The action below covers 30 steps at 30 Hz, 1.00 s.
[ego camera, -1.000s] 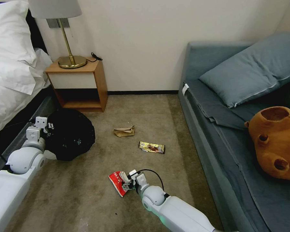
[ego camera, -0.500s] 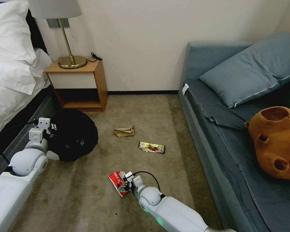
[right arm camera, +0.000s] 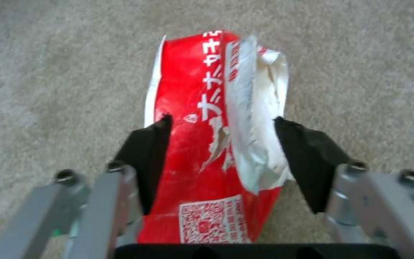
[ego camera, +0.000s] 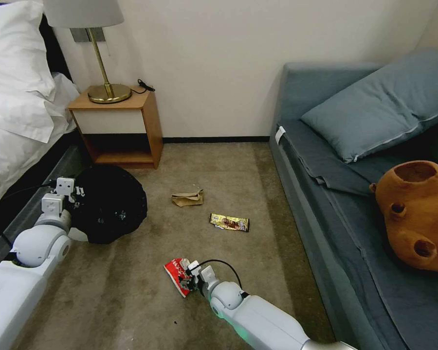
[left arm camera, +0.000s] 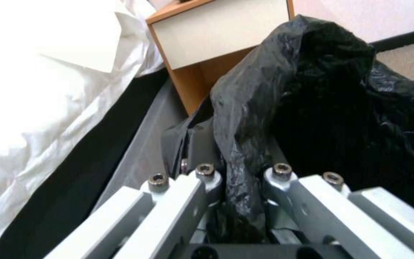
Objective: Pick up the trash bin, then pick up the garbage on the floor and place it into the trash bin.
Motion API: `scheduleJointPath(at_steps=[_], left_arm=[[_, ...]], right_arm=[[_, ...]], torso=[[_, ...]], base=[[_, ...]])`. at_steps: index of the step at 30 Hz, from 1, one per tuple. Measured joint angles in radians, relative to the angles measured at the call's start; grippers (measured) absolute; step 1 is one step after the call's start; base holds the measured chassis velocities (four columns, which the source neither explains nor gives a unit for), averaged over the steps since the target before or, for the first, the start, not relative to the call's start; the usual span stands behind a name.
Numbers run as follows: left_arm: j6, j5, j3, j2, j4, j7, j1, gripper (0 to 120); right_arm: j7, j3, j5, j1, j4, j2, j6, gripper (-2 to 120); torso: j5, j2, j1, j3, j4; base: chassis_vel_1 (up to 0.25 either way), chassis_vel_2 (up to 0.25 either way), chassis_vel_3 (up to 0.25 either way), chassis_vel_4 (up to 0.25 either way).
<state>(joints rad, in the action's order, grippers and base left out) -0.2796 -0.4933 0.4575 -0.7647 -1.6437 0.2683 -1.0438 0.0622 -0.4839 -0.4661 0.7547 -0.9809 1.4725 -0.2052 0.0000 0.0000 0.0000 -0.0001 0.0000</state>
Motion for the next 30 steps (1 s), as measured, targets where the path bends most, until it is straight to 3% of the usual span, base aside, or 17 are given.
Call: scheduleJointPath(at_steps=[2,4,8,14,28,30], left_arm=[[0.001,-0.001,-0.001,0.000,0.000,0.000,0.001,4],[0.002,-0.002,-0.002,0.000,0.003,-0.002,0.002,4],[0.004,-0.002,-0.002,0.001,0.003,-0.004,0.002,4],[0.011,-0.002,0.003,0.009,0.000,-0.006,-0.007,4],[0.017,0.001,0.010,0.006,-0.006,-0.010,-0.027,4],[0.018,0.003,0.010,-0.002,-0.010,-0.010,-0.029,4]], right_arm=[[-0.003,0.001,0.000,0.003,0.000,0.000,0.001,51],[-0.009,0.004,0.003,0.012,0.000,0.000,0.001,38],[-0.012,0.009,0.006,0.015,0.000,0.001,0.002,28],[-0.012,0.024,0.011,0.017,-0.010,0.002,0.006,1],[-0.003,0.066,0.005,-0.029,-0.076,-0.053,0.018,0],[0.011,0.090,-0.009,-0.068,-0.124,-0.089,0.020,0]], torso=[[0.0000,0.000,0.000,0.000,0.0000],[0.0000,0.000,0.000,0.000,0.0000],[0.0000,0.000,0.000,0.000,0.0000],[0.0000,0.000,0.000,0.000,0.0000],[0.0000,0.000,0.000,0.000,0.0001],[0.0000,0.000,0.000,0.000,0.0000]], base=[[0.000,0.000,0.000,0.000],[0.000,0.000,0.000,0.000],[0.000,0.000,0.000,0.000],[0.000,0.000,0.000,0.000],[0.000,0.000,0.000,0.000],[0.000,0.000,0.000,0.000]])
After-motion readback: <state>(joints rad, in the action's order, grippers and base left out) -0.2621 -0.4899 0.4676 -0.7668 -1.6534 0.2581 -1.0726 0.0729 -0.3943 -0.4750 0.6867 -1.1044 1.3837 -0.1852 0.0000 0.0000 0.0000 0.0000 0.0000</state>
